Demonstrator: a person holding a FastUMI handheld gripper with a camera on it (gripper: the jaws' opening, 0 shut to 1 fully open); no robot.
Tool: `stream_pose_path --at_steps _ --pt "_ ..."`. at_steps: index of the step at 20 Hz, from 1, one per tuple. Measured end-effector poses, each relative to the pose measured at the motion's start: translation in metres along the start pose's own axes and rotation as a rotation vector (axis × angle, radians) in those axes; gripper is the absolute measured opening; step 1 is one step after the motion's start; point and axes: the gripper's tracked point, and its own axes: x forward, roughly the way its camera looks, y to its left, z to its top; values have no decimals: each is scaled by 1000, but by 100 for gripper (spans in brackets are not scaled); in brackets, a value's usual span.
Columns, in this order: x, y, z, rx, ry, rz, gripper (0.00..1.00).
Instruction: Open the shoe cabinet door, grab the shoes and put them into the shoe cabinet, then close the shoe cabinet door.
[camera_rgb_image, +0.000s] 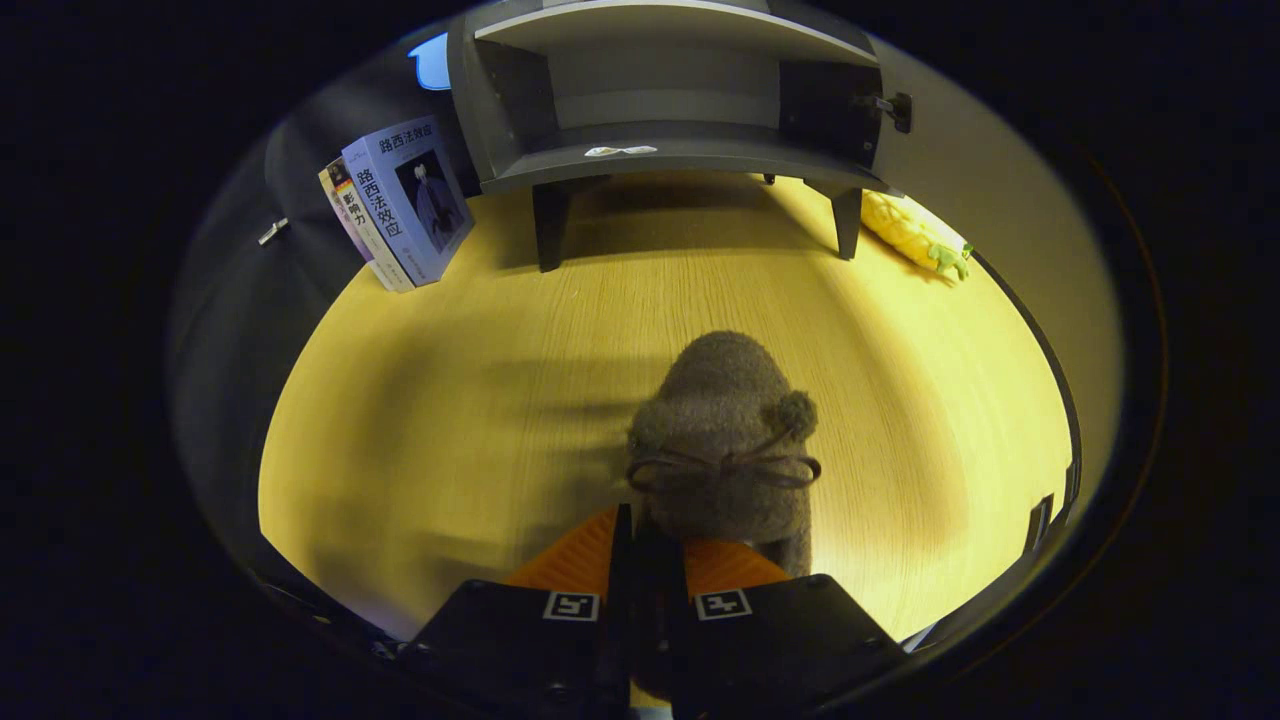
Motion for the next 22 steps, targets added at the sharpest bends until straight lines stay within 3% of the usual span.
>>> stream_pose_path --at_steps 13,22 --pt "52 -20 52 -11 -35 -4 18" --pt "53 -22 52 -17 -19 -23 8"
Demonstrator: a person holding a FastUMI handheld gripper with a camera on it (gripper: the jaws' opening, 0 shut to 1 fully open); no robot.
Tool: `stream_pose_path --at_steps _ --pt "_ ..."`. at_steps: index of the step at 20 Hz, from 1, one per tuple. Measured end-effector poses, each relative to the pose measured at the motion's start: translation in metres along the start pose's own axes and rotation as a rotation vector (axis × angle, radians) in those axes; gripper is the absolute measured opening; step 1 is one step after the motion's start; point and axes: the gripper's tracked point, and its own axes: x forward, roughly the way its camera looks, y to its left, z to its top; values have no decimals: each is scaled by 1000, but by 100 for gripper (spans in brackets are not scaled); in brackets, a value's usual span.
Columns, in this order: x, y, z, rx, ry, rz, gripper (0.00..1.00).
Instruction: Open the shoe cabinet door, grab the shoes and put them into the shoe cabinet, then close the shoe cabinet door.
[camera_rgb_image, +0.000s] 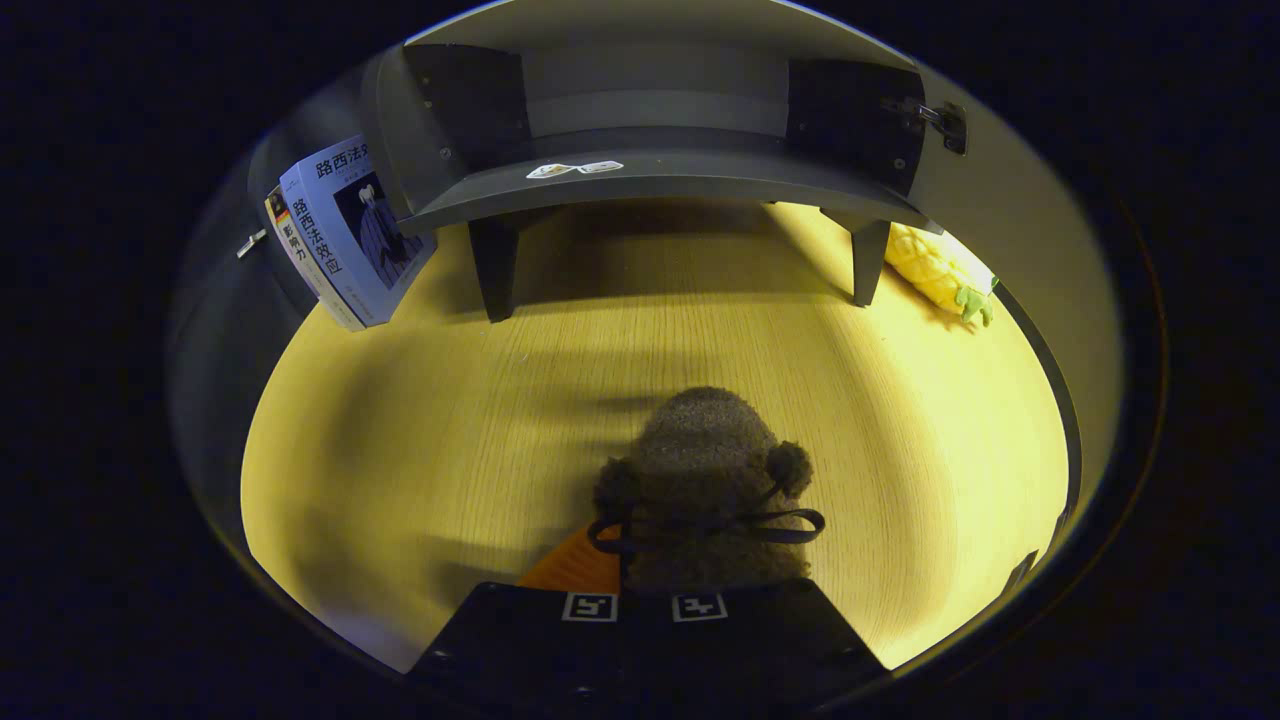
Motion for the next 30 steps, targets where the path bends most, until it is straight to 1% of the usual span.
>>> stream_pose_path --at_steps 4,7,9,15,18,19,25,27,30 --pt "-23 1 7 5 -25 0 5" --pt "-53 -2 15 11 -24 -2 5" --pt "-79 -7 30 28 -48 -14 5" --pt "-170 -13 101 37 -193 -31 5" --pt "-207 -23 135 51 -260 -69 5" --pt "-220 -24 145 58 -277 -69 5" --pt "-281 -32 213 96 -415 -92 5" --pt "-296 -33 236 95 -465 -108 5" --pt "-313 -35 270 104 -496 -119 5"
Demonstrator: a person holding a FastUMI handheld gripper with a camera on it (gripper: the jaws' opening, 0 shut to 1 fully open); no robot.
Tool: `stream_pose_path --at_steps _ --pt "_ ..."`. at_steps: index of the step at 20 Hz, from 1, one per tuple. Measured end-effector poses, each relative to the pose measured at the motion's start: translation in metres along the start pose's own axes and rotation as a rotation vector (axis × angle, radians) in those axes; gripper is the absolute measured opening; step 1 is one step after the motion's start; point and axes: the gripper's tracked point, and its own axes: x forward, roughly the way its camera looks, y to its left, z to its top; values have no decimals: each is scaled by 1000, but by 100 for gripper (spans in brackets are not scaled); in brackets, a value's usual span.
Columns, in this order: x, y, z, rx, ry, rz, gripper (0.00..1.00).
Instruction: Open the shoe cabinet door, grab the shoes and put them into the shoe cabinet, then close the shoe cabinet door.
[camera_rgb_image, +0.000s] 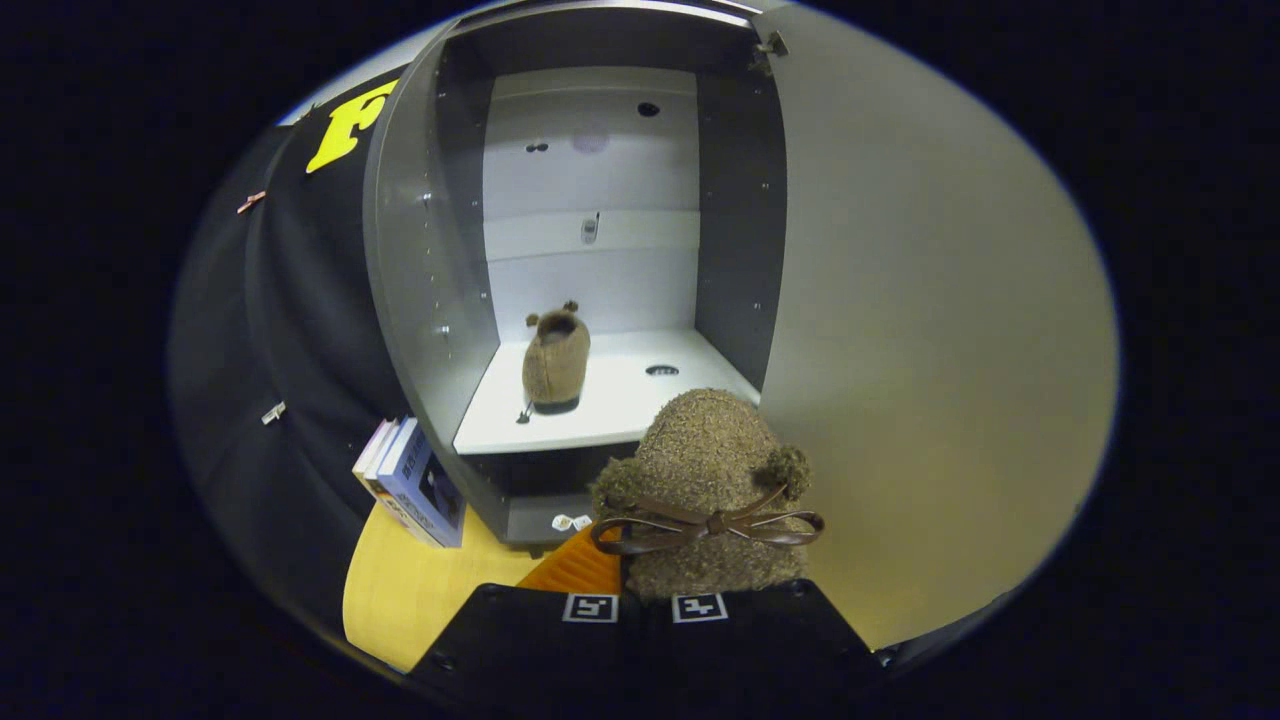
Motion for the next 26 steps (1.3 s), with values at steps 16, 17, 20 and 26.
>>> stream_pose_path --at_steps 16,17,20,26 --pt "103 50 150 -30 -59 98 5" --pt "116 50 155 -18 -43 99 5" --pt "160 47 164 -6 -28 80 5" --pt "264 50 134 7 73 81 5"
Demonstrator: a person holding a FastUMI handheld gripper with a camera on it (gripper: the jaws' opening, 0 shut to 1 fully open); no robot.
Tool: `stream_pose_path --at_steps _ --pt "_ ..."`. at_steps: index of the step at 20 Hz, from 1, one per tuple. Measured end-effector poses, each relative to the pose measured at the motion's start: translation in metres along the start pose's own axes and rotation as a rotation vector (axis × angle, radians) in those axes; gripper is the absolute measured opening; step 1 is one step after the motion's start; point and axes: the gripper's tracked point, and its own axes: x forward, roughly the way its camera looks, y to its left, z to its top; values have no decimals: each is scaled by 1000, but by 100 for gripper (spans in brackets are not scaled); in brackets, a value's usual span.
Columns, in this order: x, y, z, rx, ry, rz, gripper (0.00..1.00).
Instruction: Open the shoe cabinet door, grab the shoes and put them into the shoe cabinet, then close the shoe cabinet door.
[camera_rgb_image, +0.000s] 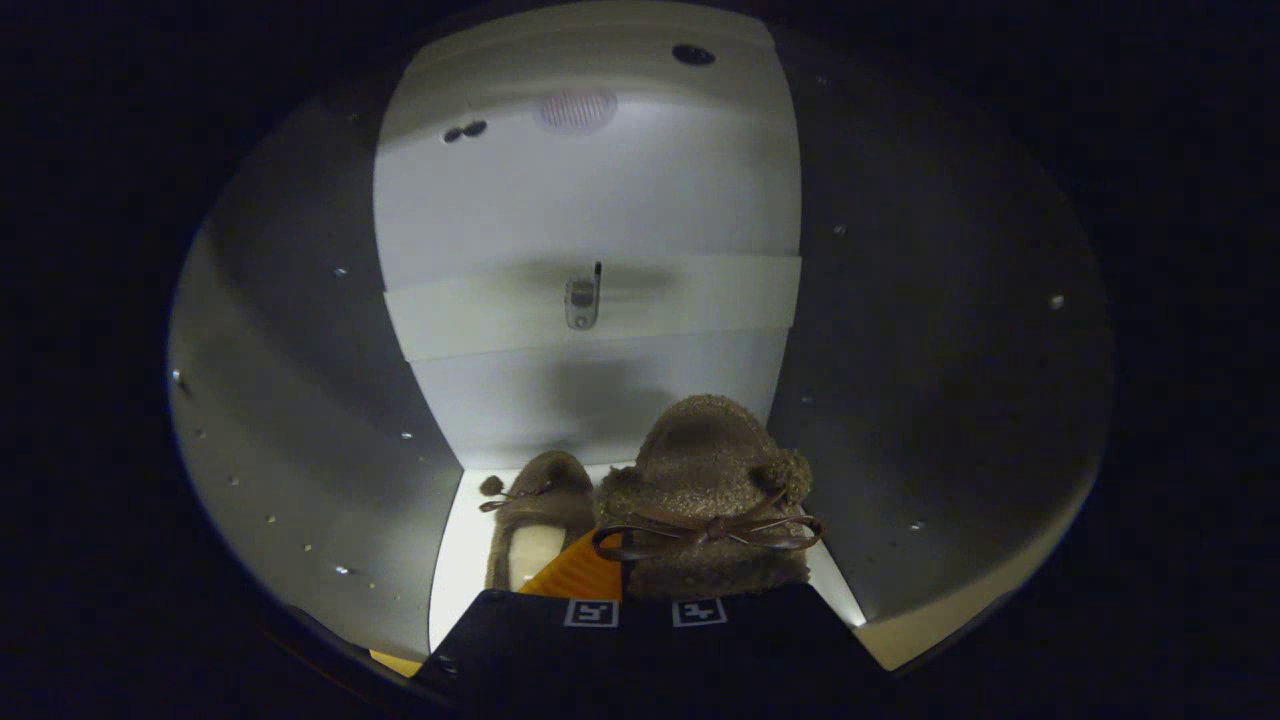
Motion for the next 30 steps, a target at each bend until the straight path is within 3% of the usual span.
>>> stream_pose_path --at_steps 8,14,19,22,26,30 --pt "83 -13 -33 43 106 -6 4" --pt "99 -20 -34 108 116 -10 5" --pt "83 -16 -38 35 116 9 22" --pt "63 -18 -31 39 79 -2 20" --pt "31 -20 -24 25 34 -10 43" --pt "-26 -10 1 59 -114 20 42"
